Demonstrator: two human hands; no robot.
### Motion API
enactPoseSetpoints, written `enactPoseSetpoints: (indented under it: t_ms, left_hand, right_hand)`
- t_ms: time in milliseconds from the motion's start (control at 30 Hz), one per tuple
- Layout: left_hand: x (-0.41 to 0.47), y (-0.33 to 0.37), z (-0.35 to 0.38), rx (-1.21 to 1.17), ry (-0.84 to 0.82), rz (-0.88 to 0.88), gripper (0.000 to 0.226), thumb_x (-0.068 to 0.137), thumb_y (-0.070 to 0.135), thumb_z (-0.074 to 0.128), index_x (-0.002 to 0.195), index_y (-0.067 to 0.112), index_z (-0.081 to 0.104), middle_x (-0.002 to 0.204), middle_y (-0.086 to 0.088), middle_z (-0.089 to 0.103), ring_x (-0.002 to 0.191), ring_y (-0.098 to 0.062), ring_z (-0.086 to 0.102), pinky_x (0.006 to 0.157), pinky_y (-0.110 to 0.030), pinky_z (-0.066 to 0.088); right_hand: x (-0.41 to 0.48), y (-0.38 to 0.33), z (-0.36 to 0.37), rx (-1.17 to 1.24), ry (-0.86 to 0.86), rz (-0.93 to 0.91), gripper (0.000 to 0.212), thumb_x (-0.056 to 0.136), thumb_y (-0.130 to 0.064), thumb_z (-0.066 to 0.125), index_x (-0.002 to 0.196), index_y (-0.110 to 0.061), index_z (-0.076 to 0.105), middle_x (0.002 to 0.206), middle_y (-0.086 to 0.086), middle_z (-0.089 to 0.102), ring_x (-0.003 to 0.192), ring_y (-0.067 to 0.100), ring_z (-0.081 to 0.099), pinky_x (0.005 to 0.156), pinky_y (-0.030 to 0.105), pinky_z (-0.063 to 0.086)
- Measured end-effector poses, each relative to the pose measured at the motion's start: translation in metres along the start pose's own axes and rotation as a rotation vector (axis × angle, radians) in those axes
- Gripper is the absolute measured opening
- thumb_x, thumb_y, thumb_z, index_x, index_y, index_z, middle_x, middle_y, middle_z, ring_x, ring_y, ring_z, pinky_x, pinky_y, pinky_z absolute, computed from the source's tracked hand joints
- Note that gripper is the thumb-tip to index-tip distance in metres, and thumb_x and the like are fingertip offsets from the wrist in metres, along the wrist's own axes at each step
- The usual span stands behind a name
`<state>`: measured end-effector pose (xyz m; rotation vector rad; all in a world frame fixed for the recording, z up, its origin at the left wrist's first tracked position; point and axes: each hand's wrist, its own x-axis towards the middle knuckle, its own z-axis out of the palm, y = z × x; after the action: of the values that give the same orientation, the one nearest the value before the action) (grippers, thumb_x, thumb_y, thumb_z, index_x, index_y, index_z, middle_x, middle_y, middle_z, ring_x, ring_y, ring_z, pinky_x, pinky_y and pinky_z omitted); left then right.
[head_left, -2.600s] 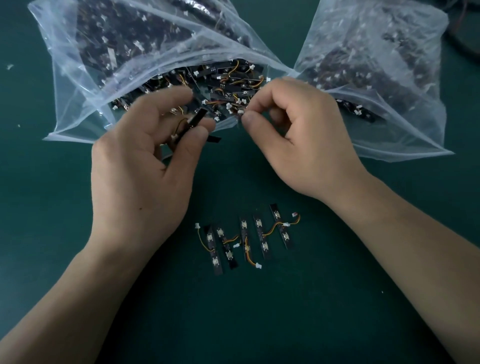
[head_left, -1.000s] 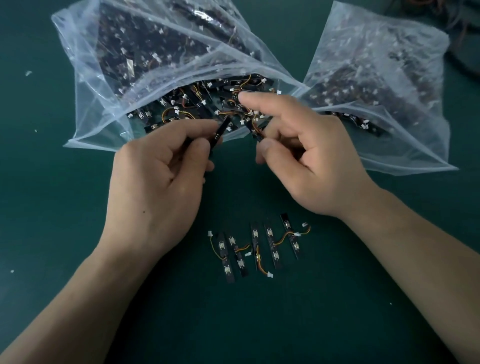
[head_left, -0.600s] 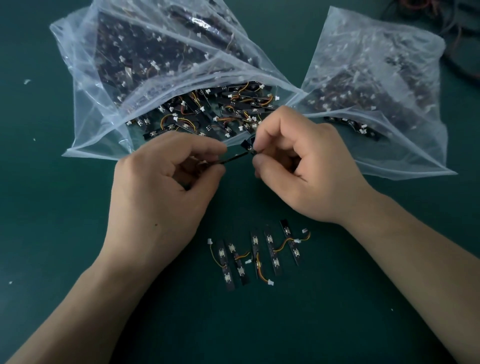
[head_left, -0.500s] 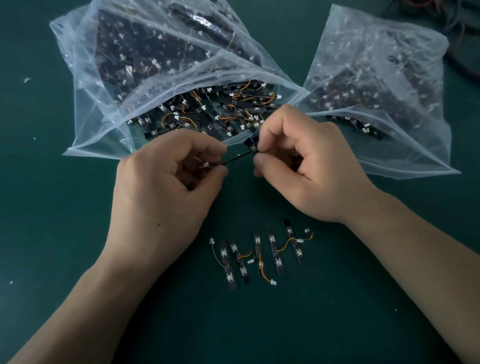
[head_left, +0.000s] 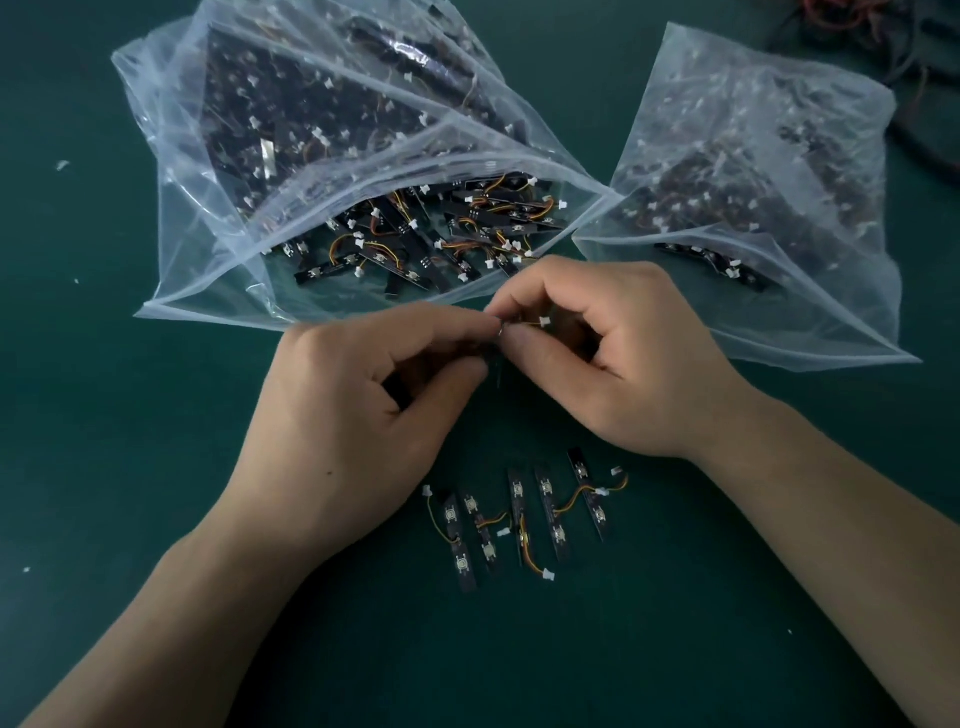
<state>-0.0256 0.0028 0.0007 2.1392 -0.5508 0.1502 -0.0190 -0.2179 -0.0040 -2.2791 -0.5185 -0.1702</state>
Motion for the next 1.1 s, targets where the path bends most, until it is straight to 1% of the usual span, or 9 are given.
enactPoseSetpoints:
  t_ms: [133, 233, 300, 433, 567, 700, 833, 967, 1100]
  left_hand:
    - [-0.0007, -0.0001, 0.0023, -0.002, 0.025, -0.016, 0.021, 0.092, 0.026, 0.072, 0.111, 0.035, 0.073, 0.096, 0.028, 0.074, 0.065, -0.017, 0.064, 0.061, -0.019, 0.049]
    - [-0.0012, -0.0026, 0.0030, 0.023, 0.022, -0.033, 0.027, 0.092, 0.025, 0.069, 0.117, 0.033, 0.071, 0.092, 0.028, 0.073, 0.058, -0.018, 0.055, 0.057, -0.012, 0.042]
    - [-0.0012, -0.0037, 0.0035, 0.036, 0.021, -0.037, 0.027, 0.092, 0.023, 0.068, 0.118, 0.031, 0.072, 0.088, 0.022, 0.073, 0.059, -0.013, 0.056, 0.058, -0.010, 0.040]
    - [-0.0012, -0.0031, 0.0055, 0.082, 0.019, -0.034, 0.027, 0.092, 0.019, 0.063, 0.115, 0.027, 0.073, 0.074, 0.010, 0.067, 0.062, -0.009, 0.057, 0.060, -0.011, 0.041]
    - [-0.0024, -0.0019, 0.0019, -0.008, 0.001, -0.059, 0.026, 0.092, 0.020, 0.064, 0.115, 0.030, 0.071, 0.078, 0.006, 0.067, 0.056, -0.020, 0.053, 0.054, -0.020, 0.042]
    - [-0.0023, -0.0026, 0.0005, 0.022, -0.047, -0.038, 0.026, 0.094, 0.022, 0.063, 0.116, 0.034, 0.070, 0.078, 0.007, 0.066, 0.060, -0.018, 0.055, 0.056, -0.019, 0.042]
    - [-0.0030, -0.0034, 0.0046, 0.195, -0.058, -0.038, 0.017, 0.095, 0.040, 0.062, 0.111, 0.037, 0.067, 0.076, 0.013, 0.063, 0.065, -0.009, 0.054, 0.059, -0.036, 0.050]
    - [-0.0028, -0.0024, 0.0053, 0.285, -0.058, -0.005, 0.022, 0.088, 0.054, 0.067, 0.101, 0.036, 0.066, 0.089, 0.018, 0.062, 0.081, -0.011, 0.058, 0.066, -0.038, 0.051]
    - [-0.0026, -0.0027, 0.0041, 0.270, -0.094, 0.005, 0.029, 0.083, 0.058, 0.071, 0.103, 0.037, 0.070, 0.097, 0.016, 0.062, 0.089, -0.013, 0.061, 0.072, -0.038, 0.052]
  right_hand:
    - [0.0019, -0.0008, 0.0014, -0.080, -0.018, 0.015, 0.008, 0.093, -0.027, 0.073, 0.097, -0.021, 0.077, 0.090, -0.016, 0.070, 0.081, 0.006, 0.065, 0.069, 0.041, 0.053]
    - [0.0023, -0.0011, 0.0012, -0.111, -0.035, 0.034, 0.011, 0.090, -0.031, 0.077, 0.096, -0.023, 0.080, 0.090, -0.016, 0.068, 0.075, -0.006, 0.056, 0.068, 0.039, 0.052]
    - [0.0022, -0.0013, 0.0004, -0.104, -0.046, 0.041, 0.011, 0.090, -0.032, 0.078, 0.097, -0.024, 0.080, 0.089, -0.016, 0.067, 0.070, -0.011, 0.051, 0.065, 0.035, 0.049]
    - [0.0022, -0.0018, 0.0005, -0.114, -0.062, 0.041, 0.010, 0.089, -0.028, 0.080, 0.098, -0.026, 0.081, 0.091, -0.014, 0.067, 0.067, -0.013, 0.049, 0.064, 0.030, 0.043]
    - [0.0018, -0.0014, 0.0005, -0.142, -0.073, 0.047, 0.015, 0.087, -0.024, 0.079, 0.102, -0.028, 0.079, 0.094, -0.016, 0.066, 0.069, -0.016, 0.048, 0.067, 0.025, 0.039]
    - [0.0027, -0.0015, 0.0011, -0.152, -0.063, 0.047, 0.015, 0.087, -0.027, 0.077, 0.103, -0.028, 0.078, 0.092, -0.018, 0.061, 0.070, -0.013, 0.047, 0.067, 0.028, 0.042]
    - [0.0028, -0.0019, 0.0022, -0.160, -0.056, 0.042, 0.013, 0.088, -0.025, 0.077, 0.101, -0.026, 0.078, 0.088, -0.019, 0.058, 0.068, -0.014, 0.047, 0.064, 0.026, 0.036]
    - [0.0028, -0.0023, 0.0017, -0.161, -0.056, 0.037, 0.013, 0.087, -0.023, 0.078, 0.100, -0.027, 0.079, 0.086, -0.022, 0.055, 0.069, -0.017, 0.050, 0.063, 0.019, 0.032]
    - [0.0031, -0.0025, 0.0010, -0.163, -0.062, 0.039, 0.013, 0.088, -0.022, 0.078, 0.100, -0.028, 0.078, 0.085, -0.023, 0.056, 0.070, -0.015, 0.053, 0.062, 0.016, 0.031]
